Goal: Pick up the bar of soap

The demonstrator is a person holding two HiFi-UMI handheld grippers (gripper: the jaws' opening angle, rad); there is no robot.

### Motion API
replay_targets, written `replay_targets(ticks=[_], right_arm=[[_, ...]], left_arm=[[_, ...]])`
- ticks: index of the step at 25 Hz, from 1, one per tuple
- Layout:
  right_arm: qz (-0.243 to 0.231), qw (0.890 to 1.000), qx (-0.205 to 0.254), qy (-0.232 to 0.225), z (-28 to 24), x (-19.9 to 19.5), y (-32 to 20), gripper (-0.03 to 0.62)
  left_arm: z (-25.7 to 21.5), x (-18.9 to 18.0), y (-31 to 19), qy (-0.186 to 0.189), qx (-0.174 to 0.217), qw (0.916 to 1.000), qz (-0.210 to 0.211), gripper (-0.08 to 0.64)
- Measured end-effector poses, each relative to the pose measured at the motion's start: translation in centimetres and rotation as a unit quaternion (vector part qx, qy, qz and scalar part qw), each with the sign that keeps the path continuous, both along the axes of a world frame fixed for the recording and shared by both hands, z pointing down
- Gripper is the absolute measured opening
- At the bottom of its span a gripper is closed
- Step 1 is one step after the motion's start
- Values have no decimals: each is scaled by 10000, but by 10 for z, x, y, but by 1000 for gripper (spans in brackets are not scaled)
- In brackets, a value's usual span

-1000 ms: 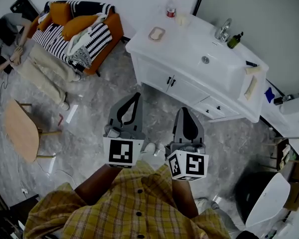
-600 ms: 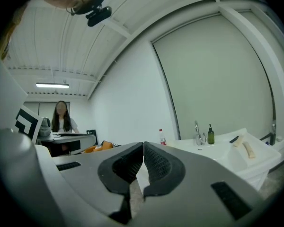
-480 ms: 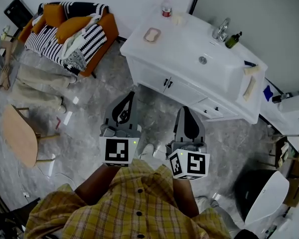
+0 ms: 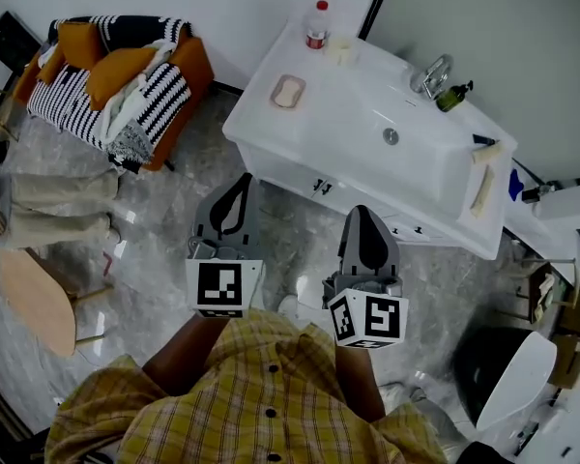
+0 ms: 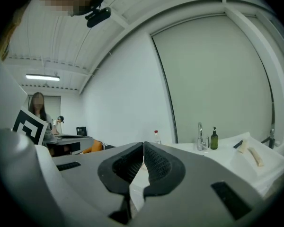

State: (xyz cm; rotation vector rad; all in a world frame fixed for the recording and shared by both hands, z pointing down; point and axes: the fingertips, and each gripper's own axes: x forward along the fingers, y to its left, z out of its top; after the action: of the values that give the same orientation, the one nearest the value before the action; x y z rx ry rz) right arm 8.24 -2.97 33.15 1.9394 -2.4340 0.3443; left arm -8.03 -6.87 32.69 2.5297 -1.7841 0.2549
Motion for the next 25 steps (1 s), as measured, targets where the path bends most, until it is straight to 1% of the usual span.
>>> replay_targets(ticks=[4,8,11,15,18,22,25], right_arm=[[120,9999,-33,63,-5,-22,-48,21],[214,9997,-56,115,-12,-45,-92,20],[308,9994,-44,143,-18,-56,-121,21],[413,9990,-73,175,-18,-68,-145,21],[457,9987,-139,187,-13,-69,-158,20],[543,9982,-211,127,-7,-58,-173,21],[525,9983,-228,98,1,-49,-187,21]], left_arm=[[1,-17,-50,-112,-148,9996,226,11],[-4,-28,-94,-76,-186,9987,467,11],[-9,-30,-121,-62,-182,9975,677,11],[-7,-32,-146,-51,-204,9958,893,11],[-2,-31,-160,-82,-284,9949,960,11],[8,-24,-175,-147,-400,9941,995,11],[16,-16,-189,-178,-455,9941,970,11]])
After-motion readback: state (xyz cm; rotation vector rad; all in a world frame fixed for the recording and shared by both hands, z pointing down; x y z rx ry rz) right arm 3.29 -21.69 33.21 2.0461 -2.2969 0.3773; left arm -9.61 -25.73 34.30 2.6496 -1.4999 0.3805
